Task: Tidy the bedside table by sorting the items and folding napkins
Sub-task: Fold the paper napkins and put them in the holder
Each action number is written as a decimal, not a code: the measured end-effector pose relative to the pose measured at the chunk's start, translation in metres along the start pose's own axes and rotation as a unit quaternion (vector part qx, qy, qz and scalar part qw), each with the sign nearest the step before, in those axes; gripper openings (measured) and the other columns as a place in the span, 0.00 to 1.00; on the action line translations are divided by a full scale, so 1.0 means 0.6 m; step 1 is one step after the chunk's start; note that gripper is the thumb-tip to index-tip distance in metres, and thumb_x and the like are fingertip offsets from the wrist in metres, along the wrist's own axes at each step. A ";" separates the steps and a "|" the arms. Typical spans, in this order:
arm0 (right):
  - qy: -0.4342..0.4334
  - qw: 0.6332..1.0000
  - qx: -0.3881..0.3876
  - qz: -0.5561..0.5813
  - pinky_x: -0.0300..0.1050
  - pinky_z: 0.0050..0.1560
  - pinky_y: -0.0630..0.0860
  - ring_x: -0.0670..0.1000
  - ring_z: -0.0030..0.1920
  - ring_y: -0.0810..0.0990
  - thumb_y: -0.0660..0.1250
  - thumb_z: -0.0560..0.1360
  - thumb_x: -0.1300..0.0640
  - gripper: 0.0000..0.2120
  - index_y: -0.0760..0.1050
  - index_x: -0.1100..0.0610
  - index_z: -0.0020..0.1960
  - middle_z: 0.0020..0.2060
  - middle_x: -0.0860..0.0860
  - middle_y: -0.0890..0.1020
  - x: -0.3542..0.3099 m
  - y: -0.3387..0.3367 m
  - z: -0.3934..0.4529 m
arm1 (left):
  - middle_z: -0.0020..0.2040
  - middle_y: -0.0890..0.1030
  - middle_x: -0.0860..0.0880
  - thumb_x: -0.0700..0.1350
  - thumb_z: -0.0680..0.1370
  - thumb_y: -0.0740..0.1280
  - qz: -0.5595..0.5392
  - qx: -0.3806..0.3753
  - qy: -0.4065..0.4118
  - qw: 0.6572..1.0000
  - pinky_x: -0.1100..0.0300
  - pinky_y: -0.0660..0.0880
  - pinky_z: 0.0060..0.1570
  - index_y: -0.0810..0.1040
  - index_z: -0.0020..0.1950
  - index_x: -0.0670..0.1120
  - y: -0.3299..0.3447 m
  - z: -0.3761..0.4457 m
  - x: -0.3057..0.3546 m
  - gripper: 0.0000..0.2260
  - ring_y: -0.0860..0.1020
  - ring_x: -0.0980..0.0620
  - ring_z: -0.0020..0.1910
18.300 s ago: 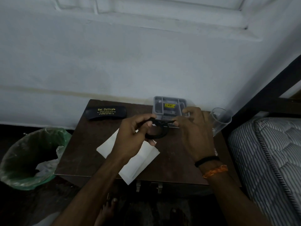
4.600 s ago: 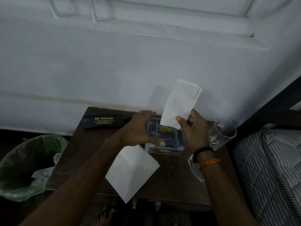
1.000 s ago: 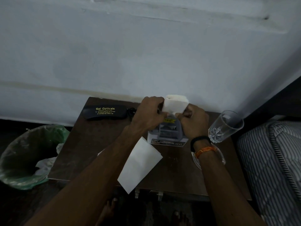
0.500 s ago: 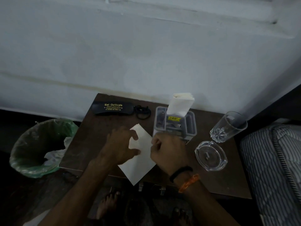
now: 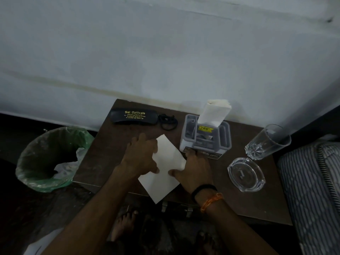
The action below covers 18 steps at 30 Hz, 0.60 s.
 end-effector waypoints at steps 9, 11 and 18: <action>-0.005 0.978 0.021 0.209 0.37 0.30 0.67 0.44 0.37 0.76 0.77 0.65 0.52 0.13 0.71 0.50 0.35 0.35 0.45 0.77 -0.009 0.002 -0.004 | 0.61 0.69 0.48 0.55 0.63 0.80 -0.046 -0.005 -0.004 0.999 0.48 0.71 0.62 0.73 0.59 0.49 -0.008 0.008 -0.007 0.30 0.68 0.45 0.64; -0.001 0.946 0.000 0.324 0.41 0.32 0.74 0.46 0.37 0.80 0.77 0.65 0.56 0.12 0.73 0.50 0.36 0.34 0.46 0.80 -0.014 -0.004 -0.004 | 0.58 0.72 0.49 0.55 0.61 0.81 -0.159 -0.001 -0.021 0.987 0.51 0.75 0.57 0.71 0.59 0.47 -0.019 0.013 -0.021 0.33 0.72 0.47 0.60; -0.017 0.788 -0.059 0.613 0.57 0.55 0.81 0.57 0.54 0.84 0.72 0.72 0.65 0.16 0.81 0.56 0.58 0.53 0.54 0.86 -0.006 -0.045 -0.001 | 0.54 0.86 0.49 0.57 0.61 0.80 -0.485 -0.051 -0.007 0.873 0.47 0.79 0.56 0.82 0.57 0.47 -0.065 0.010 -0.054 0.28 0.84 0.48 0.52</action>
Point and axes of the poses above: each hand's wrist, its own z-axis towards the middle knuckle, its own y-axis out of the palm, x = y × z, the point moved 3 cm from there along z, towards the middle knuckle
